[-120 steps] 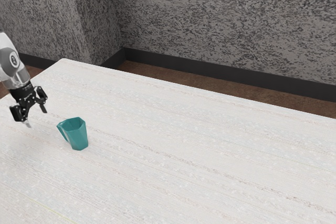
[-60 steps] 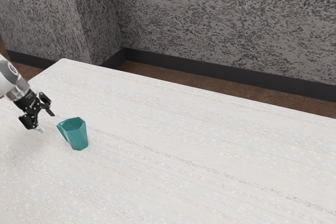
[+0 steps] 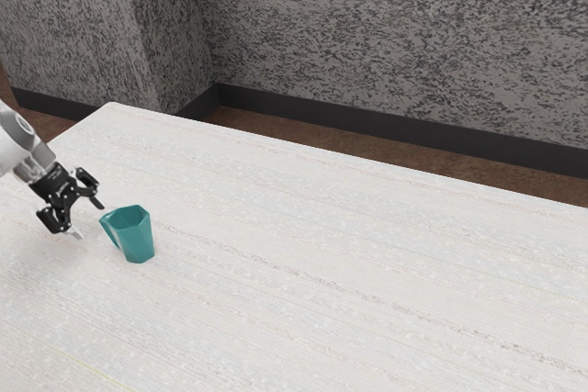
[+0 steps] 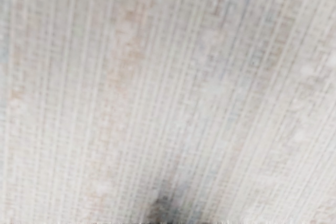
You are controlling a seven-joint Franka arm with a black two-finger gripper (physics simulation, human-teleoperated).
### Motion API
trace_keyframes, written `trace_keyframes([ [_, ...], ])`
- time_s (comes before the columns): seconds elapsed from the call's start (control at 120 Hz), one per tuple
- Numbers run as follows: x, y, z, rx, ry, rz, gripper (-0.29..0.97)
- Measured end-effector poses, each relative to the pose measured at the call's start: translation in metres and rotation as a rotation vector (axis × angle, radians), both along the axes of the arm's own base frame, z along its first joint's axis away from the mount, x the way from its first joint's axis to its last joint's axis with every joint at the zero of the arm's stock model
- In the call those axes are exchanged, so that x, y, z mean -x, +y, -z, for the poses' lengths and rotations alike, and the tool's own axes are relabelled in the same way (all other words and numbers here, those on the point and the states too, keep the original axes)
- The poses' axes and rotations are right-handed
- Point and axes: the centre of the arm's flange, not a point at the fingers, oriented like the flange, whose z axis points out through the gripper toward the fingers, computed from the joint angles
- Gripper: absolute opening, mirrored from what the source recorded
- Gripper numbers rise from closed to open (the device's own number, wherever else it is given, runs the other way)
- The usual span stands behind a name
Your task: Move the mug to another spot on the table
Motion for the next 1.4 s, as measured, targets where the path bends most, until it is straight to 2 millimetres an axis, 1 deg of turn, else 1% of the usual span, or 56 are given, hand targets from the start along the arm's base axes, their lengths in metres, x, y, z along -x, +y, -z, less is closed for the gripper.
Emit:
trace_keyframes([
  [0.175,-0.005,-0.004,0.008,0.020,-0.017,0.013,0.68],
  [0.367,-0.010,-0.011,0.009,0.031,-0.038,0.023,0.68],
  [0.8,-0.010,-0.023,0.016,0.066,-0.058,0.018,0.68],
  [1.158,-0.012,-0.024,0.014,0.077,-0.075,0.000,0.68],
  [1.4,-0.017,-0.032,0.015,0.084,-0.080,-0.001,0.68],
])
